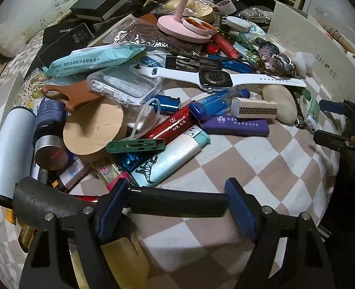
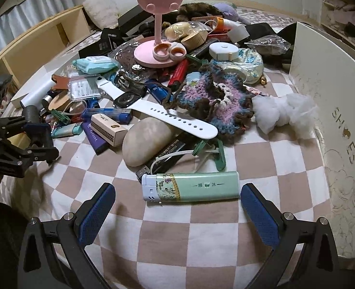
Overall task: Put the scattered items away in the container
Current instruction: 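Grasp the black foam grip with the left gripper while the right gripper closes on the green tube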
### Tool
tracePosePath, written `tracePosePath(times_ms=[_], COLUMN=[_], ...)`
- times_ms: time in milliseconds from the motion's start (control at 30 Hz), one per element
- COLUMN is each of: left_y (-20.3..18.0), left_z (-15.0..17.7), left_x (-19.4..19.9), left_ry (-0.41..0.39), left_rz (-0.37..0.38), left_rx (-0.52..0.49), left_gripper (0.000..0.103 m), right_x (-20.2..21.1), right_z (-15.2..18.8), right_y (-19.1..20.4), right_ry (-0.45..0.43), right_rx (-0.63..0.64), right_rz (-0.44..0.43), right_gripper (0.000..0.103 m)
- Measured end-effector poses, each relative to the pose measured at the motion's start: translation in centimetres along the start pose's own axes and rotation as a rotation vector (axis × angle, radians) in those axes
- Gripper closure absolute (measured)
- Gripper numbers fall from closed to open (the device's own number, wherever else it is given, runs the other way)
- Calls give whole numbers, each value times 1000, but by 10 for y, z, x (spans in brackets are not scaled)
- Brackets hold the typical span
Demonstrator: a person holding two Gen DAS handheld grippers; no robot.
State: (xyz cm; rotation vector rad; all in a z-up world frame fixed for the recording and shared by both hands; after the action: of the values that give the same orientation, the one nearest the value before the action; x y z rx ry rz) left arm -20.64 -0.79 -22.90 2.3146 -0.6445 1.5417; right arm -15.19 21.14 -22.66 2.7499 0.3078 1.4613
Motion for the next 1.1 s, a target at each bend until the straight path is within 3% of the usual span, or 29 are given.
tracePosePath(times_ms=[233, 400, 833, 900, 967, 1100], left_y=[-1, -7, -3, -4, -4, -5], left_z=[3, 4, 8, 9, 9, 8], left_x=[0, -4, -4, -4, -5, -6], left_ry=[15, 28, 65, 69, 72, 72], left_rz=[-17, -32, -112, -119, -126, -129], left_rx=[-23, -59, -71, -73, -78, -83], left_gripper=[21, 10, 9, 9, 9, 9], right_x=[-4, -6, -11, -10, -8, -5], right_z=[1, 2, 2, 2, 3, 3], right_y=[1, 3, 3, 1, -1, 1], right_ry=[13, 16, 31, 31, 26, 18], right_rx=[3, 17, 30, 25, 26, 28], right_rz=[-4, 4, 24, 30, 54, 39], right_gripper=[0, 0, 0, 4, 18, 19])
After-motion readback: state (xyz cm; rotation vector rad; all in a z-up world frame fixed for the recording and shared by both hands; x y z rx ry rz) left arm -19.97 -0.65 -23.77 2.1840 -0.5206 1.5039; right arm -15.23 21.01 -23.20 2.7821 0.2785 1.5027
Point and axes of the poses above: each gripper's, at about its wrist camera, not at the fingertips, and x roughly against the way its jaws point, y to its left, z to its underside, the point moved 9 cm from there along -x, roughly the way its jaws point, and after that the axes turned 5 degrees about x, right-handed, at the moved point
